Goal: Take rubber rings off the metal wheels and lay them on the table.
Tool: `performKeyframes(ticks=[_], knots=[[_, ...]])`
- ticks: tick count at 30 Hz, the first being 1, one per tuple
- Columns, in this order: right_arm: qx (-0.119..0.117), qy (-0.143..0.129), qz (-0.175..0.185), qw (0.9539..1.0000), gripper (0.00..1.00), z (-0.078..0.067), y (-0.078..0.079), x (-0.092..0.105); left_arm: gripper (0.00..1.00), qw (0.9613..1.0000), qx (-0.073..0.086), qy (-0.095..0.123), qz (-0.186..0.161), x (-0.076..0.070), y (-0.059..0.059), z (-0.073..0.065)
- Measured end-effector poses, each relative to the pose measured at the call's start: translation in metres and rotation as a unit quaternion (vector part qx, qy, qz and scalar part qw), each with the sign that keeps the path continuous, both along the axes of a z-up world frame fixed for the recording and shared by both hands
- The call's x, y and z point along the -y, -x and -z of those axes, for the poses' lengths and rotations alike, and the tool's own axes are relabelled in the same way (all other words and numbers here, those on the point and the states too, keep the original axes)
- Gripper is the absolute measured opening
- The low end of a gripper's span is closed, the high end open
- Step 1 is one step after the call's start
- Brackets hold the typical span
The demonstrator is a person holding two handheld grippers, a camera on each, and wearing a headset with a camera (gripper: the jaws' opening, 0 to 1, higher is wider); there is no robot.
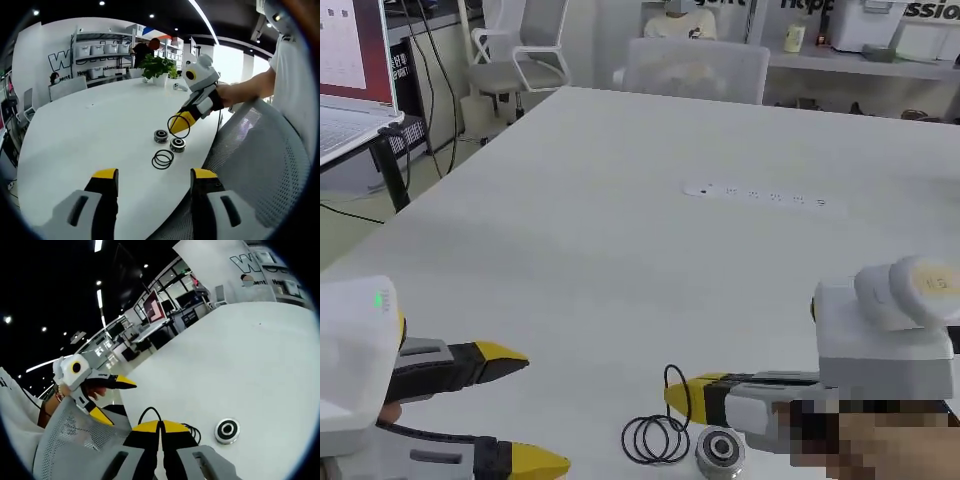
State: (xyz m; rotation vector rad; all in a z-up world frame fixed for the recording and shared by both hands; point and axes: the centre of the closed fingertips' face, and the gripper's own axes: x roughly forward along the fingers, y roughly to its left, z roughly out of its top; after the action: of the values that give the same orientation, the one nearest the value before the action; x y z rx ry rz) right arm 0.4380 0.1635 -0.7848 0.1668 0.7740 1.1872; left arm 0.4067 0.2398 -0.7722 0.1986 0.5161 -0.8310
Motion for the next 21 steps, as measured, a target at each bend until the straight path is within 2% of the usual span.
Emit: performKeyframes(ticks=[11, 21], knots=[[-0.008, 0.035, -0.023, 0.9991, 0.0, 0.023, 0.009, -0.001, 0.56, 0.9999, -0.007, 0.01, -0.005, 0.0, 0.0, 0.0], [-0.011, 0.047, -0.02, 0.9986, 0.0, 0.033, 0.006, 0.003, 0.58, 0.9998, -0.017, 0.007, 0.002, 0.002, 0.003, 0.005]])
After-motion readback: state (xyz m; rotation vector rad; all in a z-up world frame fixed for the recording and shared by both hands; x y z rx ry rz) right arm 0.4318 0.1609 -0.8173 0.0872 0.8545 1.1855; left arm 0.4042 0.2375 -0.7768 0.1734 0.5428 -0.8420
